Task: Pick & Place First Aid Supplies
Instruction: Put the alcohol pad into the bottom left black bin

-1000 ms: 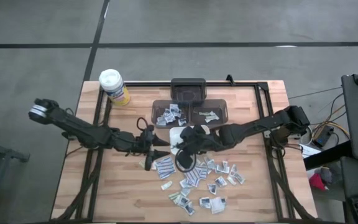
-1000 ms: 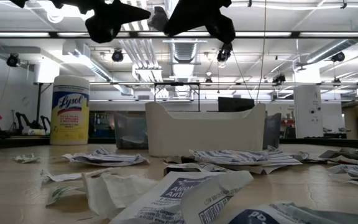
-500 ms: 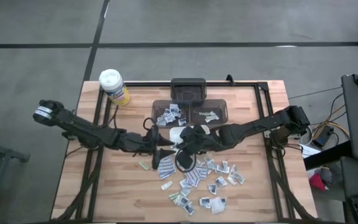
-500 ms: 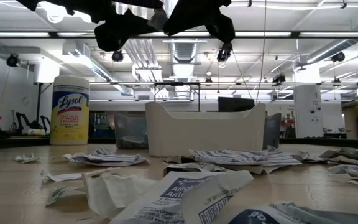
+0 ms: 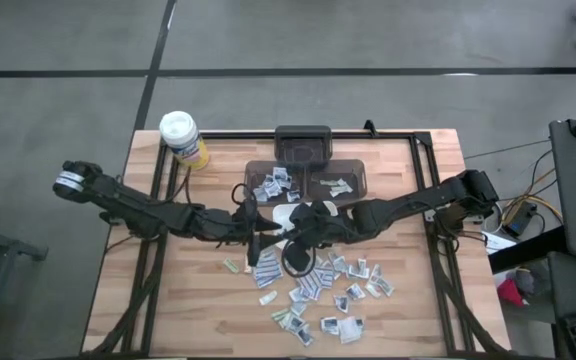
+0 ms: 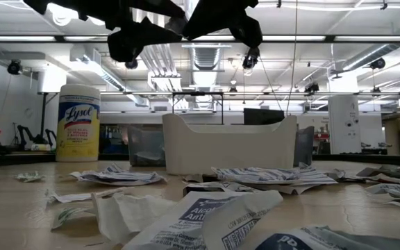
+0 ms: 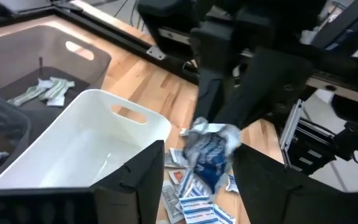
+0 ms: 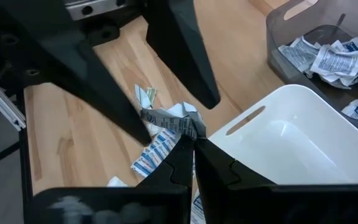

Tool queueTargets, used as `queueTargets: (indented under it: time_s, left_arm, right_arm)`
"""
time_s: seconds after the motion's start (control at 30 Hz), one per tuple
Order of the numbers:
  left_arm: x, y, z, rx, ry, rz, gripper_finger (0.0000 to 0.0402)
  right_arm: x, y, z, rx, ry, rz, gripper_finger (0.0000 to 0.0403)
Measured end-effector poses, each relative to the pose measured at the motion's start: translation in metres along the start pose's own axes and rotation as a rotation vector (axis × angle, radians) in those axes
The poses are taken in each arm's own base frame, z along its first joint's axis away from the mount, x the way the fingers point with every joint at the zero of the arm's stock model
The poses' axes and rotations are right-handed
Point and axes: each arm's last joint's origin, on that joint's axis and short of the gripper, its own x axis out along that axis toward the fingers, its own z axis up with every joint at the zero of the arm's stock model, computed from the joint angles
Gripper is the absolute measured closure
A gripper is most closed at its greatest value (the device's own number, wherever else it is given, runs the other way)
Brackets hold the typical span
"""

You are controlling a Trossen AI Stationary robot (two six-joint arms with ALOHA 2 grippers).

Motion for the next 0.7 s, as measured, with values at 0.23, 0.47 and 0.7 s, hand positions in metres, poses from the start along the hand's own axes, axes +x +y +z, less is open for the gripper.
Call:
queueTargets:
  time_s: [0.23,0.47,0.7]
  left_arm:
    - [0.0010,0.0032,0.0011,-0.008,0.002,0.013,0.0256]
    - [0.0010,0.0029,0.0009,-0.004,0.010,-0.001,0.0326]
    - [0.0010,0.0029,0.0007,-0.001,0.014,-0.004,0.0395]
  right_arm:
    - [0.0001,0.0000,0.0001,0.001,-0.003,-0.001,0.0394]
    - [0.0001,-0.0001,0.0002,0.001,-0.003,-0.001,0.0394]
    - [0.0002,-0.0005,-0.0003,0.001,0.001,-0.005,0.0394]
